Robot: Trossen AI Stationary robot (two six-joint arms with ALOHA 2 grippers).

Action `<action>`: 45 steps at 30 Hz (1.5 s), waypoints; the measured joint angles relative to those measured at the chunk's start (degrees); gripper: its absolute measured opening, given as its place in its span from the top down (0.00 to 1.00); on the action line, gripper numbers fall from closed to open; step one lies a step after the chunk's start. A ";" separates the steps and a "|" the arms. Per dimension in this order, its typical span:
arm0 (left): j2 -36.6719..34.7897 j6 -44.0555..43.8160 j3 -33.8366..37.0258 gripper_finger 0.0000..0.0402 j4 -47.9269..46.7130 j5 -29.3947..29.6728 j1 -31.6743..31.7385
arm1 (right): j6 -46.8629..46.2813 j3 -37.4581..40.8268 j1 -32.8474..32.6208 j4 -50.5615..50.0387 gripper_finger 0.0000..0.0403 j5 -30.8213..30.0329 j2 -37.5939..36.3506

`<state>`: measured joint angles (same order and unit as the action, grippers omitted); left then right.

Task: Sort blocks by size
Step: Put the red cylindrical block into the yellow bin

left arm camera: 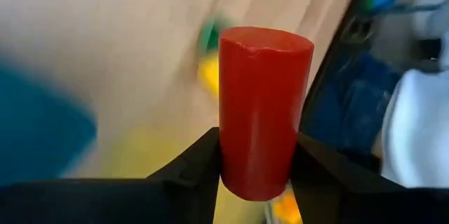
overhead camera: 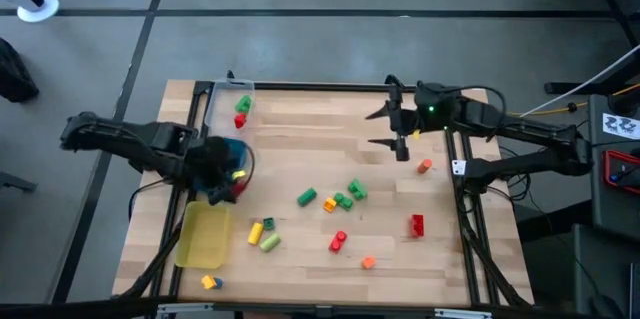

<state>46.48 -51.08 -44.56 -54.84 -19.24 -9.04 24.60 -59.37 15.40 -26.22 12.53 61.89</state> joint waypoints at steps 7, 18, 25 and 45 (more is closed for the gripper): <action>0.17 -17.12 0.00 0.66 -9.36 -2.86 -6.28 | -0.04 0.00 0.00 -14.68 0.29 -0.04 0.24; 0.24 -31.34 5.23 0.66 -7.23 -5.73 -15.19 | -0.07 0.00 -0.02 -26.12 0.29 -0.08 0.24; 0.80 -37.60 9.98 0.65 -2.82 -6.76 -18.79 | -0.09 0.07 -0.02 -28.12 0.29 -0.11 0.24; 1.14 -35.49 12.35 0.62 -3.18 -1.41 -18.86 | -0.77 0.11 -0.04 -29.97 0.29 -2.97 0.24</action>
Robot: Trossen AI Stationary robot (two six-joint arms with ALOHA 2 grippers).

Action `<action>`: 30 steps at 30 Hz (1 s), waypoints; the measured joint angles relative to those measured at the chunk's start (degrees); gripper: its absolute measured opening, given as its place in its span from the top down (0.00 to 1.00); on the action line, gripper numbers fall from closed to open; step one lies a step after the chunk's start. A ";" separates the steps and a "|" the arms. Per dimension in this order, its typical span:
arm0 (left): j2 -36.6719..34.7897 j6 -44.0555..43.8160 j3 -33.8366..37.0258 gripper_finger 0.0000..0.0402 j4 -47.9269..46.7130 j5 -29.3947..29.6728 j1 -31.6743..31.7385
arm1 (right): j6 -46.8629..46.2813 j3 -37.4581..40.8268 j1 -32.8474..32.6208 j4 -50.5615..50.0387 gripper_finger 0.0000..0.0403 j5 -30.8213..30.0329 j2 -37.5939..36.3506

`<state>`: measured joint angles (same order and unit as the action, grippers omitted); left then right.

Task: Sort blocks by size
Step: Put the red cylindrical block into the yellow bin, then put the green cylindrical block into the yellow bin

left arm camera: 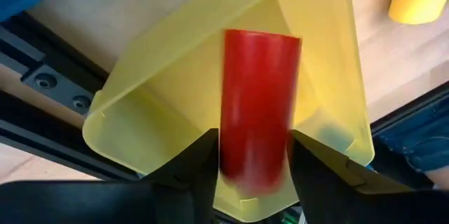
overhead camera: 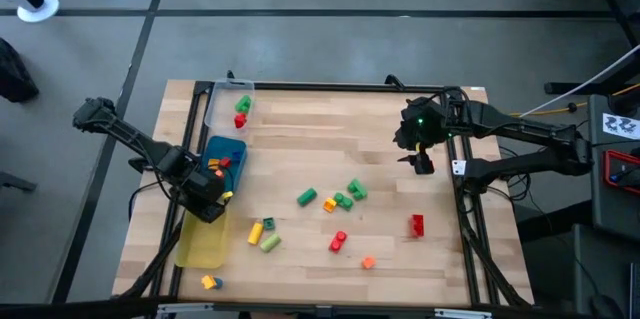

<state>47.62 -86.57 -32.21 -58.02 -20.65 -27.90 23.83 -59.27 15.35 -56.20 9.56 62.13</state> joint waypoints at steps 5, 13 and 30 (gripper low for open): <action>0.24 1.47 0.00 0.54 -0.09 -1.18 0.01 | 0.00 0.00 0.00 -1.75 0.29 -0.02 0.00; 0.18 -5.43 0.00 0.51 1.51 -1.94 0.24 | 0.48 0.00 0.00 -2.37 0.29 -0.11 0.00; 0.68 -10.00 -0.04 0.55 37.86 25.05 2.74 | 0.68 0.00 0.00 -2.28 0.29 -1.02 0.00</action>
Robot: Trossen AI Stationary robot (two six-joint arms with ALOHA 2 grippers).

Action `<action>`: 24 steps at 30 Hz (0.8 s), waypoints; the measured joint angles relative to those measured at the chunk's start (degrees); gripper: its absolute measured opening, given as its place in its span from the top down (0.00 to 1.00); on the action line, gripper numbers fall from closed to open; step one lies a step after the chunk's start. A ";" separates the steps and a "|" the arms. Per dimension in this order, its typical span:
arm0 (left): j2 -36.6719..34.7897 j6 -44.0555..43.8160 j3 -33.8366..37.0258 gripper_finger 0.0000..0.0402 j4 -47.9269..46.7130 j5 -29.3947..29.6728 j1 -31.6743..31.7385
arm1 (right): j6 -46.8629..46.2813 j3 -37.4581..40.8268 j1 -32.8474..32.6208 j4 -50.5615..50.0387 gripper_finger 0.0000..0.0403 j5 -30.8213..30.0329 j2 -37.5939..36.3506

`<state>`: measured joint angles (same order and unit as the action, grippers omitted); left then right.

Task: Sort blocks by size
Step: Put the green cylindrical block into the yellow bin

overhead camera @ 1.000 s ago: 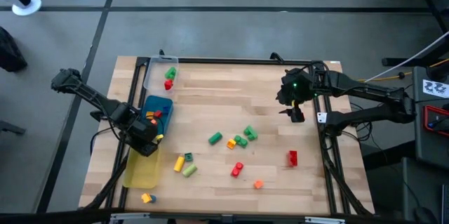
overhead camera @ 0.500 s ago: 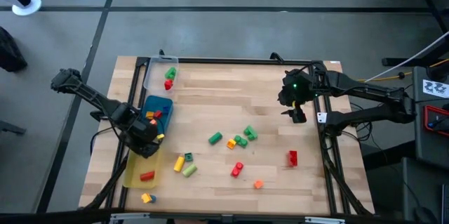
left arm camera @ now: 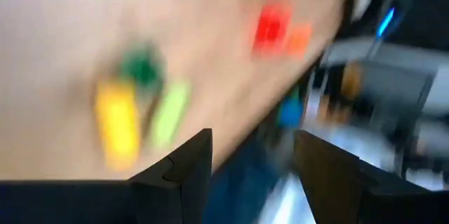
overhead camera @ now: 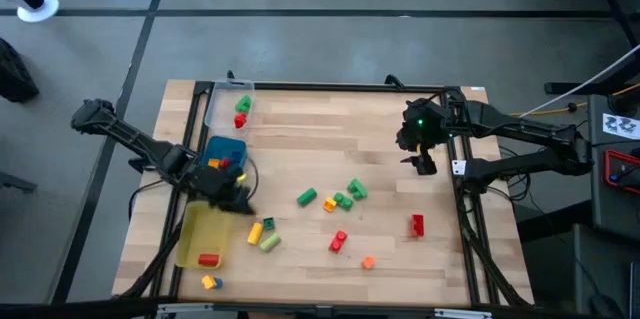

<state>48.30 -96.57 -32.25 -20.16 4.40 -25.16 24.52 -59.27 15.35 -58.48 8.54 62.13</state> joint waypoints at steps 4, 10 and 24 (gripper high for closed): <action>4.33 12.03 0.00 0.55 6.08 9.08 3.50 | 0.09 0.00 0.04 0.00 0.29 -2.99 0.02; 16.95 33.00 0.00 0.55 21.77 9.52 8.97 | 0.06 0.00 0.02 0.07 0.29 -3.61 0.02; 37.90 51.06 -12.07 0.55 14.34 9.51 14.78 | -2.14 0.00 0.02 0.04 0.29 -3.61 0.02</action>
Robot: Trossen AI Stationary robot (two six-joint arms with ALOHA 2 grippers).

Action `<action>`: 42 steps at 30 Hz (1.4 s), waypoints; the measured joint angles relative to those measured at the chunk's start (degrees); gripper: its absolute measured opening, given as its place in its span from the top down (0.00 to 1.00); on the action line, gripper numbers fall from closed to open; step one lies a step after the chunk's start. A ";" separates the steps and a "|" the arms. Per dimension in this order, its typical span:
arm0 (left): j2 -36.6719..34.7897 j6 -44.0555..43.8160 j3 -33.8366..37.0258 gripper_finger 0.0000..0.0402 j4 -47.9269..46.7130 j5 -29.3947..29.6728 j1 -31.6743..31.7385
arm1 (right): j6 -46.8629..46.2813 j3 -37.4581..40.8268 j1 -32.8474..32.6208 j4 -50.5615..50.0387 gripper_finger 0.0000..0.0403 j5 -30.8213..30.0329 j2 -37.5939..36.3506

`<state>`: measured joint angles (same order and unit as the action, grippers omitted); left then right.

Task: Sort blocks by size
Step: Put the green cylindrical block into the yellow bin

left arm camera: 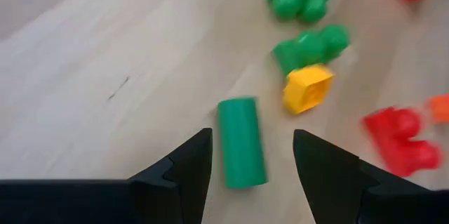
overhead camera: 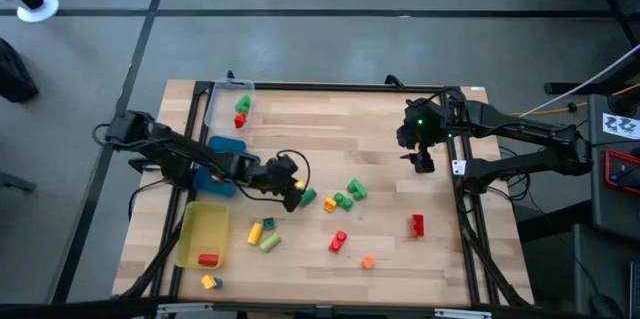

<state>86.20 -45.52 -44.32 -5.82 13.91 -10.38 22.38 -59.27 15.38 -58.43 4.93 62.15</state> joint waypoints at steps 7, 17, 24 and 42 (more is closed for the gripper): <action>5.31 -0.35 -0.68 0.55 1.52 -0.04 -0.49 | -0.05 0.00 -0.02 0.00 0.29 0.00 0.00; 12.42 4.01 -0.70 0.55 7.01 -0.20 -2.06 | -0.03 0.00 -0.02 0.00 0.29 0.00 0.00; 14.42 7.08 -0.81 0.57 7.00 0.58 -1.89 | -0.03 0.00 -0.02 0.00 0.29 0.00 0.00; -5.50 8.74 -0.66 0.70 -14.56 -15.95 -1.47 | -0.03 0.00 -0.02 -0.14 0.29 0.00 0.00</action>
<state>80.70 -36.78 -44.98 -20.38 -2.04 -11.85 22.35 -59.27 15.35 -58.57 4.93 62.15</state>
